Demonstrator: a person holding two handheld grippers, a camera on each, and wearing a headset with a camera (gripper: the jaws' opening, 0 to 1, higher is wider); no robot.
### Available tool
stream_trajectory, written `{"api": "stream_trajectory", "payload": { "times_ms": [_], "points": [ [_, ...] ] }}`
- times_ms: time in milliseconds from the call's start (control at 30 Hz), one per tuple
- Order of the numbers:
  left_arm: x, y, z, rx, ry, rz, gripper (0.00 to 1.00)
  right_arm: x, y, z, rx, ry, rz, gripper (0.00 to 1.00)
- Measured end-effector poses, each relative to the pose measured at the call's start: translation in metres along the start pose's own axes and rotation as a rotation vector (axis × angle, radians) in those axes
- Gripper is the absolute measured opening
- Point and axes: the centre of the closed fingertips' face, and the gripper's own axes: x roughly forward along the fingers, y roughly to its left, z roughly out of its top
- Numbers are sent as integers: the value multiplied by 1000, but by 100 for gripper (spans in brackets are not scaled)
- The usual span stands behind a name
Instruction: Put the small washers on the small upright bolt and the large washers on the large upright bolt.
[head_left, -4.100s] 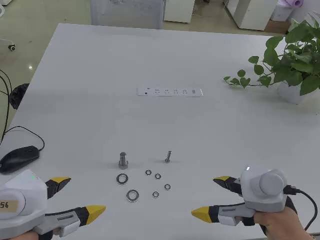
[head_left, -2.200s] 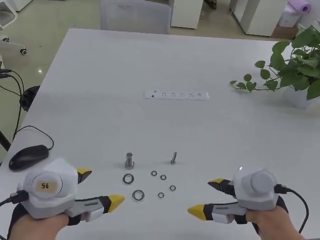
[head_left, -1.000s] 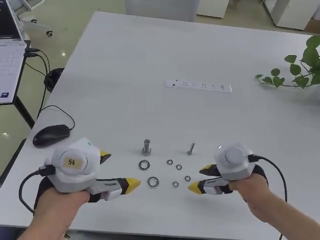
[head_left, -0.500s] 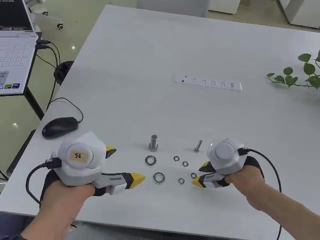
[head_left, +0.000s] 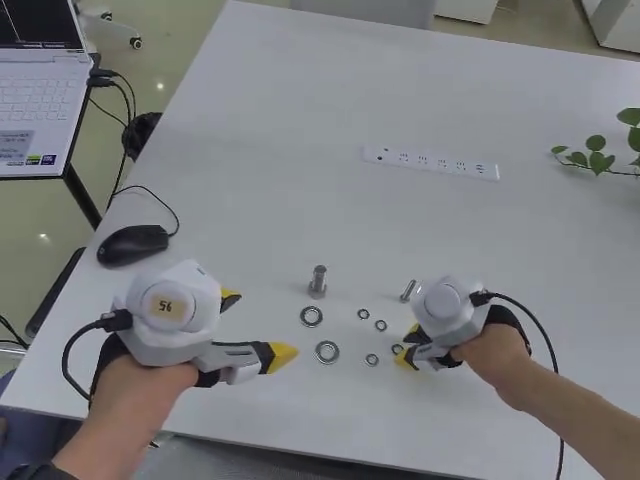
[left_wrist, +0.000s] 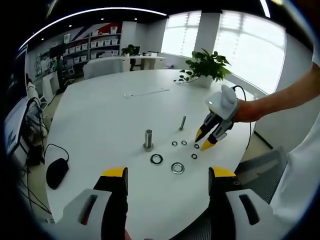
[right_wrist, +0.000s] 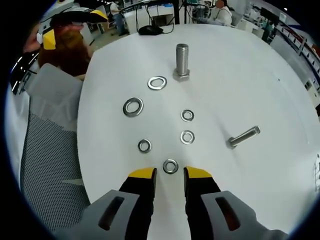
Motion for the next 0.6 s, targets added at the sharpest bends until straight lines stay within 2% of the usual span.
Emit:
{"api": "stream_trajectory", "payload": {
  "times_ms": [267,600],
  "points": [
    [-1,2,1,0,-6,2,64,0,0,-1,-94,39,-18,23],
    [2,0,2,2,-10,-7,64,2,-2,1,-80,25,-27,20]
  ]
}}
